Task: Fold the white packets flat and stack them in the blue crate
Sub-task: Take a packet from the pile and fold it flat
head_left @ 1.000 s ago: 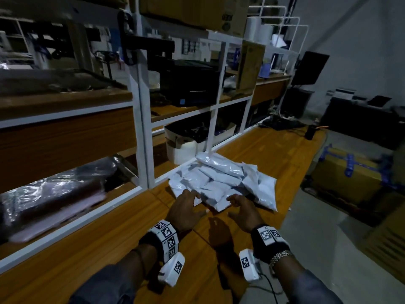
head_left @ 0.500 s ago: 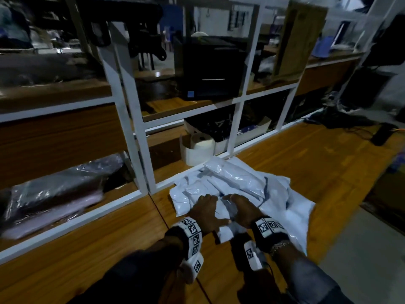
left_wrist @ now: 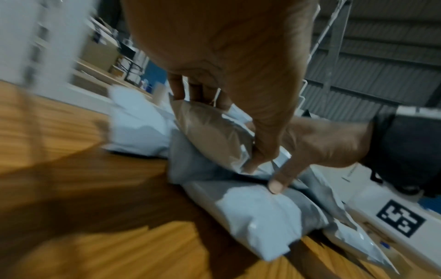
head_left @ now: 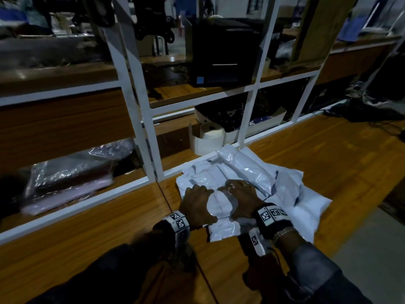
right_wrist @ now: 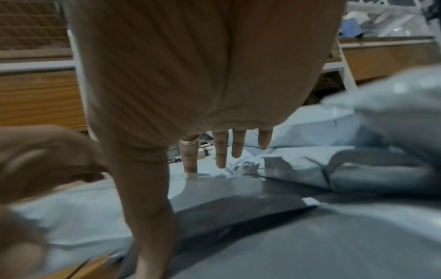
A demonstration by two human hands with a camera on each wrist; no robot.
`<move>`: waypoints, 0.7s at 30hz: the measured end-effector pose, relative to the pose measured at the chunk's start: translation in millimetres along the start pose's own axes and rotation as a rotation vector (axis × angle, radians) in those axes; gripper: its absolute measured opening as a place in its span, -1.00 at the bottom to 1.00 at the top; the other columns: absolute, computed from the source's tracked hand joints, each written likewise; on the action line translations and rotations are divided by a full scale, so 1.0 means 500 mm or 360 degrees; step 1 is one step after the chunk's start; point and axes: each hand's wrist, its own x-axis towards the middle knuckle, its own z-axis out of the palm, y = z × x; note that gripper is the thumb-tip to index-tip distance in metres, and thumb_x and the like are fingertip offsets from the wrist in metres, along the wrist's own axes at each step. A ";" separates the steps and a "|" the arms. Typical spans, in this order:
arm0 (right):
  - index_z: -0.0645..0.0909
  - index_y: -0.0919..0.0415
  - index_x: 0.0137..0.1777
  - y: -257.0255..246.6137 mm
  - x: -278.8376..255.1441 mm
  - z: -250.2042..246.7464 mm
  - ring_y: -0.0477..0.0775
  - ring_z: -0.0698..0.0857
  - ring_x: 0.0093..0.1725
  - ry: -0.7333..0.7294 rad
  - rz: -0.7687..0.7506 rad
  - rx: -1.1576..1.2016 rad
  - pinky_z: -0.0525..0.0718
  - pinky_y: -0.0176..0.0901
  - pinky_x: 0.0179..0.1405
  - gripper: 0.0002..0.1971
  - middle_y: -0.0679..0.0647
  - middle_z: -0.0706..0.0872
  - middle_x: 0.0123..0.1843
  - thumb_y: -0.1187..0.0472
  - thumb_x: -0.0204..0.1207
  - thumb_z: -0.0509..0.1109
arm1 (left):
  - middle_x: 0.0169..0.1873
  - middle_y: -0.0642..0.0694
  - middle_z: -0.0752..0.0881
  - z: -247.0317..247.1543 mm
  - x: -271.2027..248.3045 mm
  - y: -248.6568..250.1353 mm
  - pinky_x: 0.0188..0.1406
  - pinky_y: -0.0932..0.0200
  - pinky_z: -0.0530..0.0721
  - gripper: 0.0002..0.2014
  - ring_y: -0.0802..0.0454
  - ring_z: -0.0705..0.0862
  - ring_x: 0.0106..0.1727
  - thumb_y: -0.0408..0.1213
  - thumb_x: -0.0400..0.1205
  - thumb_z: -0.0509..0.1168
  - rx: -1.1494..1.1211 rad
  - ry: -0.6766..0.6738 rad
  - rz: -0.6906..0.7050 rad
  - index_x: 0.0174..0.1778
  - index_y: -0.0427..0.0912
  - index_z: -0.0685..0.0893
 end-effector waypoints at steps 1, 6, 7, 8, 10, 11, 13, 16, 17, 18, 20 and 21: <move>0.18 -0.20 0.67 -0.005 -0.003 0.006 0.17 0.16 0.72 0.0050 -0.0051 0.0006 0.15 0.32 0.66 0.19 0.01 0.20 0.69 -0.27 0.00 0.69 | 0.10 0.04 0.72 0.010 -0.012 -0.023 0.23 0.04 0.50 -0.24 0.05 0.59 0.15 0.40 0.14 0.51 0.0048 0.0142 0.0286 0.21 0.09 0.71; 0.16 -0.17 0.70 -0.091 -0.044 -0.018 0.08 0.18 0.70 0.0068 -0.0136 0.0115 0.12 0.25 0.70 0.19 -0.06 0.22 0.70 -0.32 0.08 0.70 | 0.35 0.11 0.63 -0.077 -0.137 -0.131 0.40 -0.08 0.31 -0.19 0.02 0.51 0.40 0.45 0.33 0.42 -0.0002 0.0344 0.0593 0.49 0.21 0.52; 0.17 -0.13 0.71 -0.127 -0.060 -0.030 0.09 0.20 0.69 0.0052 -0.0199 0.0081 0.11 0.21 0.71 0.17 -0.05 0.25 0.70 -0.30 0.13 0.69 | 0.36 0.12 0.63 -0.097 -0.163 -0.146 0.41 -0.11 0.32 -0.20 0.02 0.52 0.41 0.46 0.34 0.39 -0.0008 0.0329 0.0587 0.49 0.23 0.51; 0.16 -0.07 0.74 -0.169 -0.080 -0.047 0.12 0.20 0.70 0.0017 -0.0216 0.0092 0.10 0.17 0.71 0.14 0.00 0.26 0.71 -0.24 0.21 0.68 | 0.34 0.12 0.62 -0.108 -0.187 -0.169 0.41 -0.12 0.31 -0.21 0.02 0.52 0.41 0.45 0.35 0.39 -0.0017 0.0305 0.0568 0.49 0.23 0.51; 0.17 0.07 0.75 -0.244 -0.110 -0.057 0.23 0.20 0.70 -0.0076 -0.0130 0.0157 0.10 0.16 0.68 0.03 0.18 0.27 0.70 -0.10 0.36 0.65 | 0.29 0.17 0.62 -0.127 -0.247 -0.224 0.42 -0.11 0.27 -0.25 0.07 0.51 0.40 0.40 0.37 0.45 -0.0066 0.0272 0.0551 0.47 0.23 0.53; 0.25 0.09 0.71 -0.285 -0.123 -0.057 0.27 0.27 0.66 -0.0080 -0.0151 0.0136 0.16 0.18 0.63 -0.05 0.24 0.36 0.62 -0.10 0.39 0.63 | 0.25 0.21 0.60 -0.134 -0.280 -0.253 0.41 -0.11 0.26 -0.28 0.11 0.51 0.38 0.35 0.38 0.49 -0.0104 0.0282 0.0546 0.45 0.24 0.53; 0.52 0.05 0.44 -0.364 -0.139 -0.042 0.23 0.45 0.51 -0.0078 -0.0256 0.0095 0.34 0.13 0.50 -0.28 0.14 0.56 0.28 -0.24 0.34 0.59 | 0.21 0.26 0.58 -0.141 -0.352 -0.310 0.39 -0.11 0.25 -0.30 0.12 0.51 0.36 0.30 0.39 0.53 -0.0154 0.0303 0.0524 0.45 0.26 0.51; 0.41 -0.16 0.56 -0.465 -0.167 0.015 0.16 0.42 0.52 -0.0068 -0.0442 -0.0003 0.36 0.18 0.51 -0.09 0.06 0.51 0.38 -0.47 0.19 0.44 | 0.29 0.20 0.61 -0.139 -0.477 -0.399 0.37 -0.12 0.26 -0.26 0.09 0.51 0.39 0.32 0.40 0.49 -0.0192 0.0316 0.0482 0.50 0.26 0.48; 0.30 -0.24 0.63 -0.508 -0.185 0.028 0.15 0.38 0.53 -0.0074 -0.0515 -0.0021 0.32 0.24 0.52 -0.02 0.04 0.46 0.45 -0.50 0.16 0.42 | 0.31 0.18 0.61 -0.137 -0.526 -0.429 0.39 -0.13 0.27 -0.26 0.08 0.52 0.39 0.34 0.41 0.46 -0.0208 0.0318 0.0460 0.52 0.27 0.47; 0.28 -0.28 0.63 -0.550 -0.200 0.046 0.15 0.37 0.53 -0.0079 -0.0565 -0.0030 0.31 0.28 0.50 -0.02 0.02 0.45 0.46 -0.49 0.17 0.45 | 0.32 0.16 0.61 -0.130 -0.571 -0.458 0.40 -0.13 0.27 -0.26 0.08 0.52 0.39 0.36 0.43 0.45 -0.0222 0.0323 0.0439 0.53 0.26 0.47; 0.37 -0.29 0.57 -0.634 -0.232 0.093 0.14 0.42 0.48 -0.0115 -0.0617 0.0011 0.37 0.29 0.44 -0.10 0.02 0.51 0.41 -0.39 0.20 0.55 | 0.30 0.11 0.66 -0.114 -0.656 -0.511 0.35 -0.02 0.33 -0.32 0.07 0.57 0.35 0.32 0.46 0.46 -0.0295 0.0296 0.0383 0.49 0.22 0.55; 0.40 -0.32 0.54 -0.670 -0.247 0.120 0.15 0.44 0.46 -0.0131 -0.0626 0.0028 0.41 0.27 0.40 -0.15 0.01 0.52 0.38 -0.36 0.20 0.57 | 0.27 0.10 0.70 -0.104 -0.693 -0.537 0.28 0.01 0.40 -0.37 0.05 0.61 0.33 0.31 0.46 0.43 -0.0288 0.0287 0.0358 0.44 0.21 0.61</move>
